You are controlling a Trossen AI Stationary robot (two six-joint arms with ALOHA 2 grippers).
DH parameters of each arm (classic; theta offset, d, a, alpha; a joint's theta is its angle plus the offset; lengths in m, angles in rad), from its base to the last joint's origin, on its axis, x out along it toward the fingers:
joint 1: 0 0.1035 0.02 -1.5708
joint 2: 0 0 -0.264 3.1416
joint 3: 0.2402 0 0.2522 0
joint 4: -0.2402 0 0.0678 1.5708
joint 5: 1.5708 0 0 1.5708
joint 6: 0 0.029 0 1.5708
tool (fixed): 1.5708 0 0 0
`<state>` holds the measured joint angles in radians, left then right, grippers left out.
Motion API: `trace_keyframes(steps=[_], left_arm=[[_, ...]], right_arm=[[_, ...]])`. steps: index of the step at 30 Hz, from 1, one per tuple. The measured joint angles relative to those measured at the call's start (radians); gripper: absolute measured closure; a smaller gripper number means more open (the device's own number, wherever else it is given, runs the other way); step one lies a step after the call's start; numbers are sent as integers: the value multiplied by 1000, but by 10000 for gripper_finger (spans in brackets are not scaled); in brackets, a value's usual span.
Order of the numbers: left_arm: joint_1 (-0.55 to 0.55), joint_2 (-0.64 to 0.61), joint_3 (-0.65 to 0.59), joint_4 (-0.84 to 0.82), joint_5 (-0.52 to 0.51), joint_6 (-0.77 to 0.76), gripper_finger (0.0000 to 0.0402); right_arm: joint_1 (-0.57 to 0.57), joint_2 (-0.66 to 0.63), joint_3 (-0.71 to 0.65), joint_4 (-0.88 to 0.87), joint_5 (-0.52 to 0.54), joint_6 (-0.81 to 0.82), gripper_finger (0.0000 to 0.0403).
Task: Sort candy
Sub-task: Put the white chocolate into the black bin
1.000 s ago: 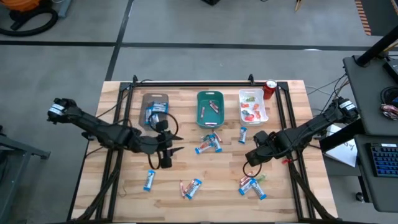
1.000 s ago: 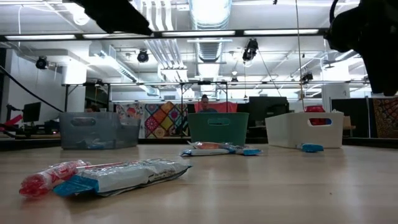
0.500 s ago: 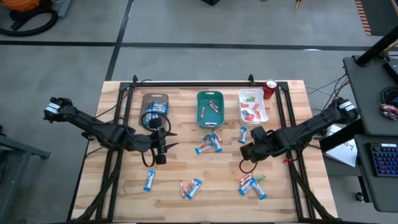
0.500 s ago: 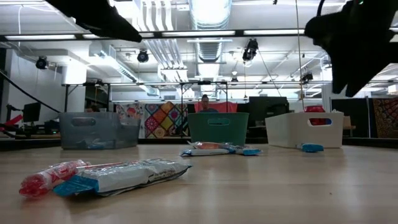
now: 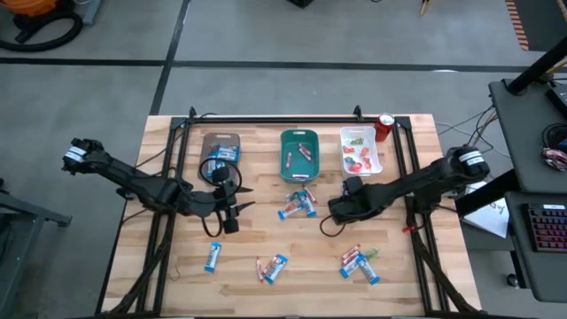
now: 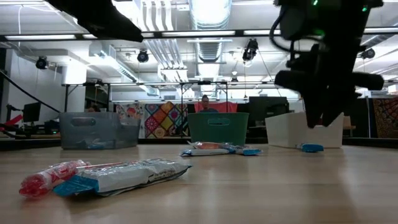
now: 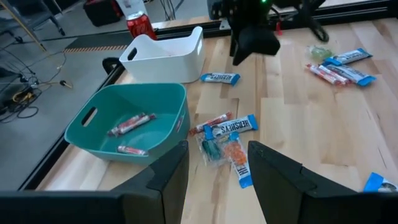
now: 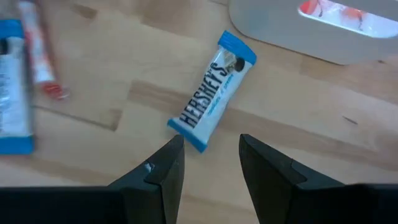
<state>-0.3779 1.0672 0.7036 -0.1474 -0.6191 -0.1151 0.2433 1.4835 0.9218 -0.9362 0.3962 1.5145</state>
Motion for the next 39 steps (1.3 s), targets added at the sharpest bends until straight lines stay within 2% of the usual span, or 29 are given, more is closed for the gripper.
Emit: trace_keyframes(steps=[8,15,21,30,34,39], left_arm=[[0,13,0,0,-2,0,253],[0,14,0,0,-2,-6,253],[0,14,-1,0,-2,-10,253],[0,14,-6,0,-2,-19,253],[0,14,-7,0,-2,-29,253],[0,14,-7,4,-2,-36,253]], right_arm=[[-72,73,0,18,1,-18,257],[-114,121,0,135,24,-59,257],[-120,170,0,131,11,-43,257],[-119,172,-13,135,-5,-25,259],[-118,169,-32,137,-26,-27,287],[-107,167,-32,134,-34,-71,365]])
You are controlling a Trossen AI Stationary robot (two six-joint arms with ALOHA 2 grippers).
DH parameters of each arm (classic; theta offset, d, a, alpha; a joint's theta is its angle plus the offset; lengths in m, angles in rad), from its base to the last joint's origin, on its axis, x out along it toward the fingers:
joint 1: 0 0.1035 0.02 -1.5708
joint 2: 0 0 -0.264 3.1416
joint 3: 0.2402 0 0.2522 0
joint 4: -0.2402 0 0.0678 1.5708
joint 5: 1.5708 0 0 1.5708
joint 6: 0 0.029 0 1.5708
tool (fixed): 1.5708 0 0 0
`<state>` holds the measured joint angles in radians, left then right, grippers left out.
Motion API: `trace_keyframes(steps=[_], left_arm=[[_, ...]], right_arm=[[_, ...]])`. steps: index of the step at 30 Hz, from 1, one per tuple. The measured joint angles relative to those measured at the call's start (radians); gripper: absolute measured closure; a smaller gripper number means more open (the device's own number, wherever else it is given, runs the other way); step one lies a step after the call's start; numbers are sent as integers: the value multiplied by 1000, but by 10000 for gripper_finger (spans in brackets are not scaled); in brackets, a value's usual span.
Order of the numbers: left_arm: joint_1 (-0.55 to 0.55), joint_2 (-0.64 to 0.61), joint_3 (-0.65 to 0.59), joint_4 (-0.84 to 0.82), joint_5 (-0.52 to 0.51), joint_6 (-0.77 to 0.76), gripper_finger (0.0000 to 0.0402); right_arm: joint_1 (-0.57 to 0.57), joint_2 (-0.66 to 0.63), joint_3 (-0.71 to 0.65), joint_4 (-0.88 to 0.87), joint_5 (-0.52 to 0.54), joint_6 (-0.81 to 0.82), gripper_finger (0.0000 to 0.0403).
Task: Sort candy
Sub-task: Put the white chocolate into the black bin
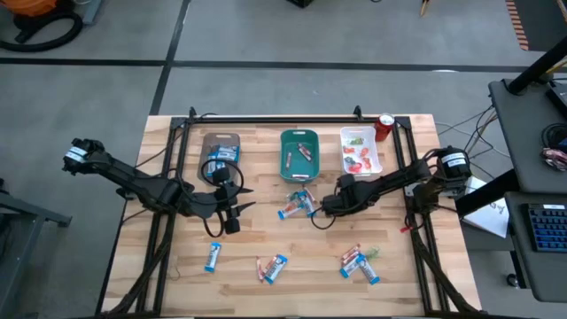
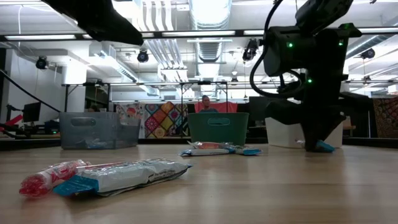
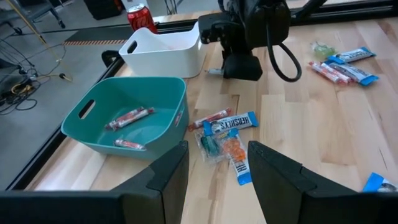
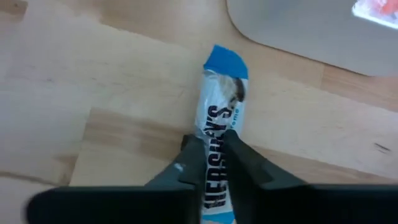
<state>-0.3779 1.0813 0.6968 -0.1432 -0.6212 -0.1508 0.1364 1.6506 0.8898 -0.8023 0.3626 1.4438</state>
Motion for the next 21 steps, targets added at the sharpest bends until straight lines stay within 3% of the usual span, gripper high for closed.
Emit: trace_keyframes(steps=[6,13,21], left_arm=[[0,9,0,47,11,-16,253],[-1,75,0,135,117,-9,253],[0,218,0,382,224,88,253]], right_arm=[[21,-34,19,8,-46,-72,380],[87,-152,42,44,-39,-186,380],[185,-273,42,317,-30,-435,380]])
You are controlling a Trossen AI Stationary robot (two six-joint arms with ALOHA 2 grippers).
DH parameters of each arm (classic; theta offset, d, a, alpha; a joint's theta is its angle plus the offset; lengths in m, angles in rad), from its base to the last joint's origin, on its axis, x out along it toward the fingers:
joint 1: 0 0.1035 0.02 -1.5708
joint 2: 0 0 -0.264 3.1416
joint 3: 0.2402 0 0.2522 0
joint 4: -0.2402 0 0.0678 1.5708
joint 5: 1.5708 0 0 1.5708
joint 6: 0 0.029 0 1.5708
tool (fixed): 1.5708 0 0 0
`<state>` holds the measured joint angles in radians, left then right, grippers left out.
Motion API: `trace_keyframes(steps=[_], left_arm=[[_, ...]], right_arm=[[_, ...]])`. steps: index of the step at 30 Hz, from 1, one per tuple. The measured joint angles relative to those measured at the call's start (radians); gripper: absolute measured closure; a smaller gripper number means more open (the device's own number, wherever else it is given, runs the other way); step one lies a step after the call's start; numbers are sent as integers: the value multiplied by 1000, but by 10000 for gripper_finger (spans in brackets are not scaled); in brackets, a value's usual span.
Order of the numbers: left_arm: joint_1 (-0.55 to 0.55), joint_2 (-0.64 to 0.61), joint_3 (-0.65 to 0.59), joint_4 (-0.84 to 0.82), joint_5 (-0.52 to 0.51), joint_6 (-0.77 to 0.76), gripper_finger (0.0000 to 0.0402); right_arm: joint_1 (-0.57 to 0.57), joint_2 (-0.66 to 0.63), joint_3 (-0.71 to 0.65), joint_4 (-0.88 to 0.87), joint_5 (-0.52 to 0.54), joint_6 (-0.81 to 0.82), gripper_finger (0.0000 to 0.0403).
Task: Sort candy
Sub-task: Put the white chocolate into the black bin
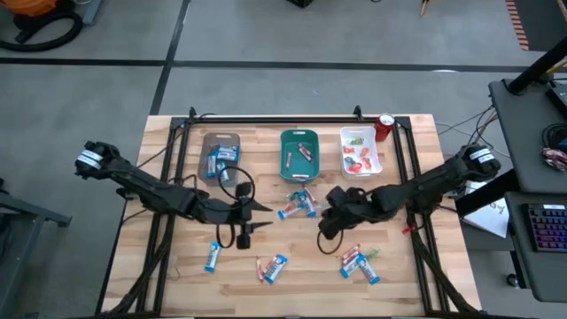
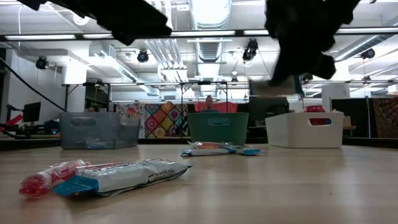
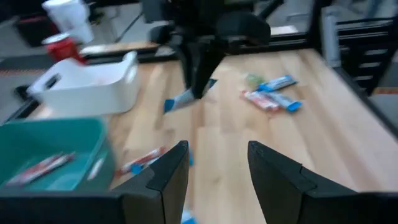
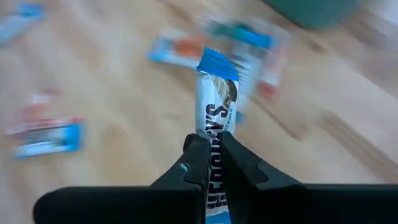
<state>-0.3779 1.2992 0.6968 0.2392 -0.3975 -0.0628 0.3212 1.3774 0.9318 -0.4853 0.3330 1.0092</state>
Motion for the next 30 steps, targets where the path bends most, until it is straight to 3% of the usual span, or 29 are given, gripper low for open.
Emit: trace_keyframes(steps=[3,12,16,30], left_arm=[[1,55,0,112,48,46,253],[8,195,0,366,108,101,253],[13,233,0,425,152,77,253],[35,355,9,578,150,54,255]], right_arm=[[19,-4,0,136,-13,-113,380],[26,60,-1,485,-210,-387,380],[26,67,-1,514,-211,-431,380],[26,67,2,528,-232,-472,381]])
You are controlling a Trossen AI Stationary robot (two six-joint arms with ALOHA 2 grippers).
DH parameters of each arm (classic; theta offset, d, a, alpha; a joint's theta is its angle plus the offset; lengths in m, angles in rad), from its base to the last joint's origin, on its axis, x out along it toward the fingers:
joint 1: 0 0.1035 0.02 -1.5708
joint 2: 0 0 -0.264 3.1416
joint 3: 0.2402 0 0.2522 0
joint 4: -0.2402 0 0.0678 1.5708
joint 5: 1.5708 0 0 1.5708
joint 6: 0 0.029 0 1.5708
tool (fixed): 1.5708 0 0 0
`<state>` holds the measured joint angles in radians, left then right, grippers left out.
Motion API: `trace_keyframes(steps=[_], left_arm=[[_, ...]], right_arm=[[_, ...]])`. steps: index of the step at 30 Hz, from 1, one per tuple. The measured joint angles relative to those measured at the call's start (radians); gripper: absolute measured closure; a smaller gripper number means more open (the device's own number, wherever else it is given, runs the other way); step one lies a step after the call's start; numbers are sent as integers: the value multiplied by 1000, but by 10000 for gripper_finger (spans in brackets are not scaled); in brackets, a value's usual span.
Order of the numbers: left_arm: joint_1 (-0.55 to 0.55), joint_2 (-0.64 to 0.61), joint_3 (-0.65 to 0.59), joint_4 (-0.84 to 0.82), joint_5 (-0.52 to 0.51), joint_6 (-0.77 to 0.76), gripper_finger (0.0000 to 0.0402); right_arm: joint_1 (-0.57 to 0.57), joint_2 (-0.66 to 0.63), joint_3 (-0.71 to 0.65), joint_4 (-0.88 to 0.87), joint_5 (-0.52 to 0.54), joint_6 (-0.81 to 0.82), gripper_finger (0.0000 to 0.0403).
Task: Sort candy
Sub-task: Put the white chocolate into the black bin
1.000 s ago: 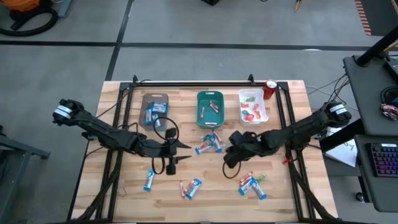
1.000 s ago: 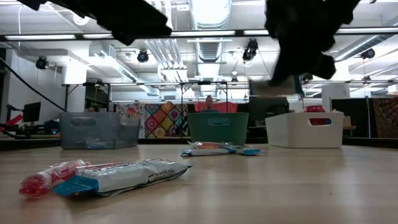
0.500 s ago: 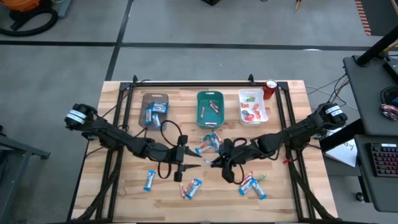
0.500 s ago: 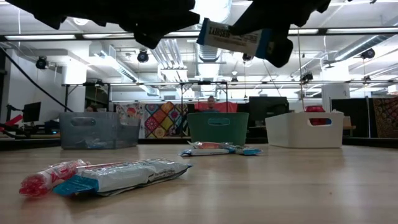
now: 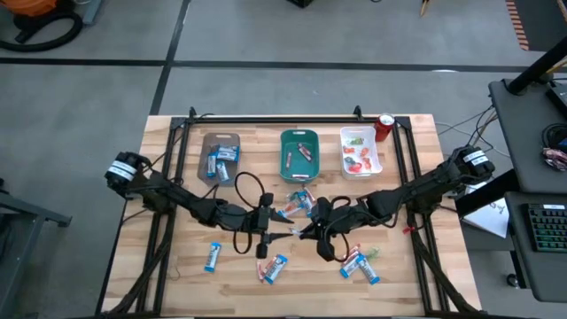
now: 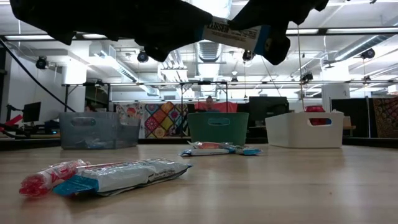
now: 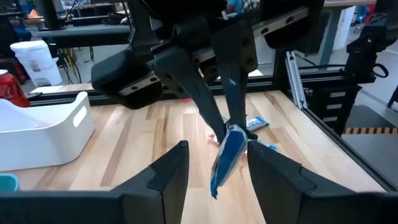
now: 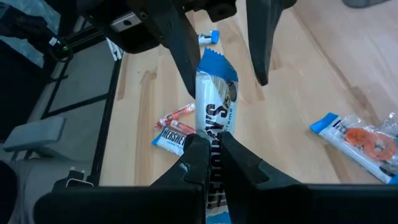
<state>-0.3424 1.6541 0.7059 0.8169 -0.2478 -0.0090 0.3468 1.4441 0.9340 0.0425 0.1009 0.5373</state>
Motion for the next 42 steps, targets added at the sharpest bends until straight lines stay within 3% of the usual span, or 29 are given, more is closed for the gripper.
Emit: trace_keyframes(steps=[4,9,16,25,33,37,42], left_arm=[[-1,9,0,20,-1,1,290],[-1,4,0,18,-8,4,386],[0,-42,0,-65,-35,-12,399],[0,-328,1,-656,-285,-120,401],[113,-630,1,-1366,-591,-487,401],[266,-695,-1,-1557,-606,-623,401],[496,-686,-9,-1610,-528,-593,401]], right_arm=[[0,0,0,0,0,-5,381],[0,0,0,0,31,-7,366],[-7,-3,1,-1,59,-7,294],[-14,-40,1,-16,152,-22,222],[-14,-37,2,-6,192,-27,214],[-14,-35,2,-8,201,-26,213],[-14,-35,1,-8,218,-26,213]])
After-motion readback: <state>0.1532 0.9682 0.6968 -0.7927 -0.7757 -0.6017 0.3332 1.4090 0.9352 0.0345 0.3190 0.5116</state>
